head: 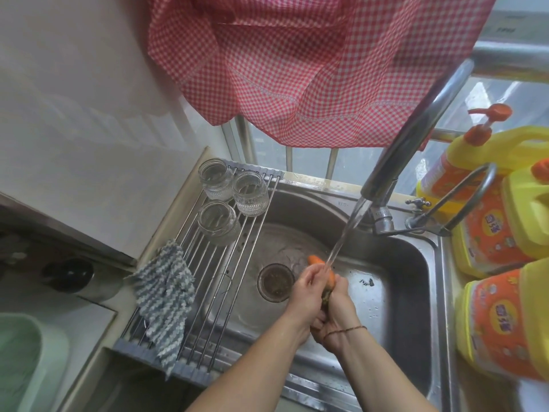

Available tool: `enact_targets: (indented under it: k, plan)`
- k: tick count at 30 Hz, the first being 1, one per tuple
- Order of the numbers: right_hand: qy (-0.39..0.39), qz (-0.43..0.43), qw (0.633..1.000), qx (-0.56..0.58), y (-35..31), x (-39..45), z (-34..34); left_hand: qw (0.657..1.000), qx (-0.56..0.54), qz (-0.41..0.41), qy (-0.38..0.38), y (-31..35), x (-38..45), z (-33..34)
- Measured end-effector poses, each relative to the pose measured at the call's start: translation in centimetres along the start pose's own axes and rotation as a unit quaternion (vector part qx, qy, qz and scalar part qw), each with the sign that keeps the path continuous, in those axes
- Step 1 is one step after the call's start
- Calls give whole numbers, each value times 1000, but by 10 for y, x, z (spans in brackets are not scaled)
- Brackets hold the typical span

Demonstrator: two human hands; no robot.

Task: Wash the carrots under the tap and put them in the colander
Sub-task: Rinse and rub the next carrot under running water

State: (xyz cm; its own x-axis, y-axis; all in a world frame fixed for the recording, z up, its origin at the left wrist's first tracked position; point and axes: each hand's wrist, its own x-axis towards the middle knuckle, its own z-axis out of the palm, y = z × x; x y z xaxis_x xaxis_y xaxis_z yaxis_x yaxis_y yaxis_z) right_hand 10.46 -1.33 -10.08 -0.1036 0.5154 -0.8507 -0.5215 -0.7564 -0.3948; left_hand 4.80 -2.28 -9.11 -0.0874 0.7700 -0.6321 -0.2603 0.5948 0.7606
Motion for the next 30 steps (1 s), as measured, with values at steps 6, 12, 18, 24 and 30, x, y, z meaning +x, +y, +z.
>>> enact_targets:
  k: [6, 12, 18, 24, 30]
  plan:
    - [-7, 34, 999, -38, -16, 0, 1, 990, 51, 69, -113, 1, -2, -15]
    - [-52, 5, 999, -8, -10, 2, 6, 995, 23, 42, -93, 6, -3, -14]
    - [-49, -9, 999, 10, 8, 8, 2, 999, 10, 33, -13, 3, -5, -5]
    - [-9, -28, 999, -24, 5, 7, 6, 996, -56, 17, 70, 3, 7, 5]
    - [-1, 16, 1000, 3, 2, 1, 2, 998, -23, -22, 49, -1, 0, -4]
